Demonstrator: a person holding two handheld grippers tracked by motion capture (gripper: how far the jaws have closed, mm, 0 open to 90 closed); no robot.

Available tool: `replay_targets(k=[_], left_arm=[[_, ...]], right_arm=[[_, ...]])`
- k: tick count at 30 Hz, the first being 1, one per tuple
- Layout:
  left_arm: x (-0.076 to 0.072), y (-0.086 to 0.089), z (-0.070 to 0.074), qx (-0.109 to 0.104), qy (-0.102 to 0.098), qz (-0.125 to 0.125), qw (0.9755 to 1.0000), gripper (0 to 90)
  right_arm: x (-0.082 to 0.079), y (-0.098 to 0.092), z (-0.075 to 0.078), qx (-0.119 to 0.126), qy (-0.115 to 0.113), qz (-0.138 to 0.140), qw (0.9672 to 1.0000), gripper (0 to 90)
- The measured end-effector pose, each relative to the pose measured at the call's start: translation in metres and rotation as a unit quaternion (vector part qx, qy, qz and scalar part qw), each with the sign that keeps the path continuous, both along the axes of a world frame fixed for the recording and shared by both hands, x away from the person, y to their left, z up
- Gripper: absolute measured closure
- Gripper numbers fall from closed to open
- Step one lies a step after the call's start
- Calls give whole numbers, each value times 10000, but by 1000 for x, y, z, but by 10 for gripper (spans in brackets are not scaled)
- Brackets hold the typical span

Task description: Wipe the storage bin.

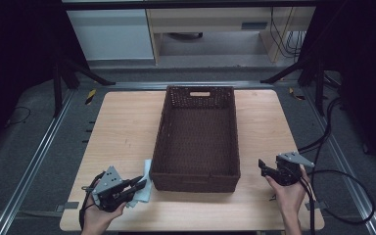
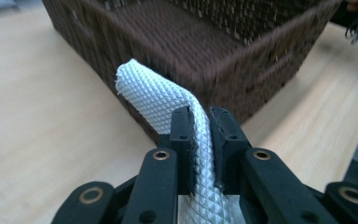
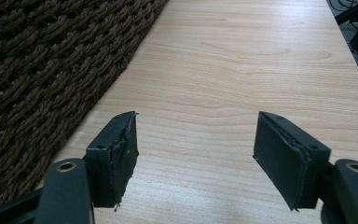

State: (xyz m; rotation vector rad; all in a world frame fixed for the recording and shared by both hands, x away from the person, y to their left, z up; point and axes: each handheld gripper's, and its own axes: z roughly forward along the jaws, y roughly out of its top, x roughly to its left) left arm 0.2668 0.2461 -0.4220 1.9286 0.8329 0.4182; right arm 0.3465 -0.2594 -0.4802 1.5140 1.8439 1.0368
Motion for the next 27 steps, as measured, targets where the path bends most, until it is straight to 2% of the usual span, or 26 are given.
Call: replay_targets(k=[2, 5, 10, 11, 15, 18, 21, 23, 24, 25, 27], left_arm=[[1, 0, 0, -11, -54, 20, 10000, 791], [3, -2, -5, 131, -50, -37, 9999, 794], [9, -4, -18, 282, 217, -93, 9993, 798], [11, -6, -23, 365, 334, -111, 9987, 798], [18, -11, -36, 610, 579, -158, 9963, 799], [23, -13, -43, 690, 758, -136, 9946, 800], [27, -14, -50, 834, 941, -138, 9920, 801], [28, -15, -54, 936, 1031, -146, 9902, 801], [28, -15, -54, 936, 1031, -146, 9902, 801], [29, -18, -60, 1031, 1155, -148, 9878, 801], [29, -20, -61, 1082, 1172, -166, 9870, 801]], right_arm=[[0, 0, 0, 3, 0, 5, 10000, 306], [1, -1, -1, 2, 21, 0, 10000, 306], [1, -1, -1, -12, 21, -9, 10000, 306], [1, -1, -1, -17, 20, -9, 10000, 306], [1, -1, -1, -20, 14, -1, 10000, 307], [0, -1, -1, -11, 24, 5, 10000, 307], [0, -2, -1, -8, 27, 1, 10000, 307], [0, -2, -1, -15, 23, 13, 10000, 307], [0, -2, -1, -9, 22, 16, 10000, 307], [0, -1, -2, 29, 25, 18, 10000, 307], [1, -1, -3, 22, 62, 40, 10000, 307]])
